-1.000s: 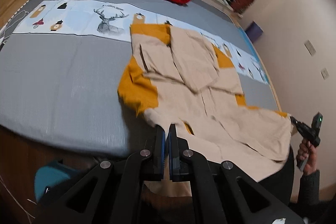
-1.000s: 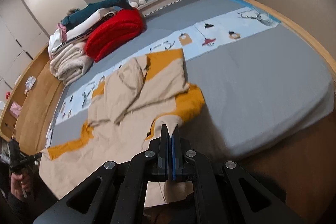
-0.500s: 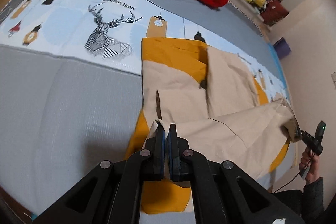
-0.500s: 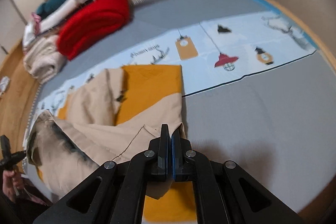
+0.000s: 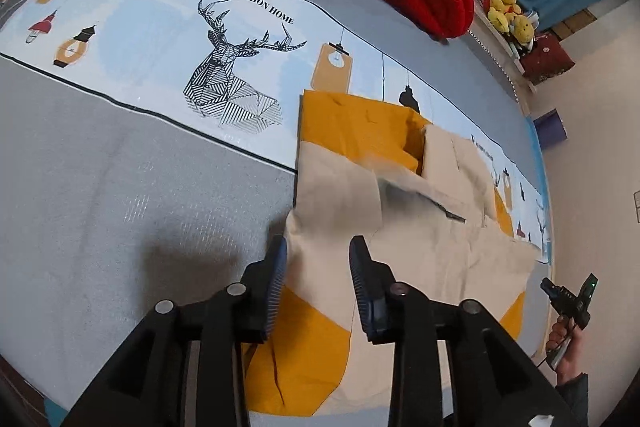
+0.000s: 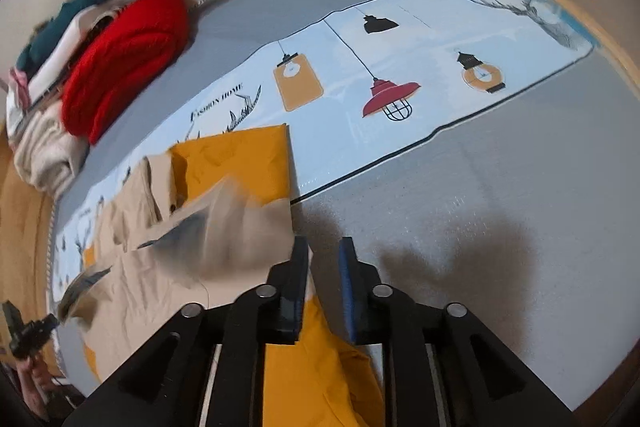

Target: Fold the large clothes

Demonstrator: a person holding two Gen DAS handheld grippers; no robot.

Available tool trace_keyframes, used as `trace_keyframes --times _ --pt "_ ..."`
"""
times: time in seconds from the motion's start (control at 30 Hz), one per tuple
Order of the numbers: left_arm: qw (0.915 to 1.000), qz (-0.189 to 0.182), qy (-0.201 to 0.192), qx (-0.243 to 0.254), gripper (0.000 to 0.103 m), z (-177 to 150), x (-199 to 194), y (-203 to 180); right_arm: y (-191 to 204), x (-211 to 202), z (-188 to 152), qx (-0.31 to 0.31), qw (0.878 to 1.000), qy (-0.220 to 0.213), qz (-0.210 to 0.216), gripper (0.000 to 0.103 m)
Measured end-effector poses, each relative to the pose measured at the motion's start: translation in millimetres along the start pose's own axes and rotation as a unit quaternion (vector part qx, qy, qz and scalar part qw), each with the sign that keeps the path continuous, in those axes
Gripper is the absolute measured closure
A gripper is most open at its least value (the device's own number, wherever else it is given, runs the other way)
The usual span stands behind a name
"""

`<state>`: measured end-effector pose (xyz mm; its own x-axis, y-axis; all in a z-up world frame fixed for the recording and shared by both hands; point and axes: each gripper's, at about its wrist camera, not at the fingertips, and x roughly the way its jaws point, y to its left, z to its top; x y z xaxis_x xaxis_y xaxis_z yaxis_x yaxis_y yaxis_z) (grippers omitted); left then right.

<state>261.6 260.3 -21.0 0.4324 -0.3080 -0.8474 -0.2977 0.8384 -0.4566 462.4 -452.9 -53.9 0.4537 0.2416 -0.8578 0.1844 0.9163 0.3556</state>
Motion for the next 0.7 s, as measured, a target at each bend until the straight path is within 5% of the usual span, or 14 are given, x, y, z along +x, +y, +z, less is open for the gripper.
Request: trace_keyframes --times 0.27,0.7 --pt "0.9955 0.068 0.053 0.039 0.064 -24 35 -5 5 28 -31 -0.039 0.996 0.079 0.003 0.072" --pt "0.9931 0.084 0.08 0.019 0.059 -16 67 6 9 52 -46 -0.062 0.988 0.139 -0.013 0.072"
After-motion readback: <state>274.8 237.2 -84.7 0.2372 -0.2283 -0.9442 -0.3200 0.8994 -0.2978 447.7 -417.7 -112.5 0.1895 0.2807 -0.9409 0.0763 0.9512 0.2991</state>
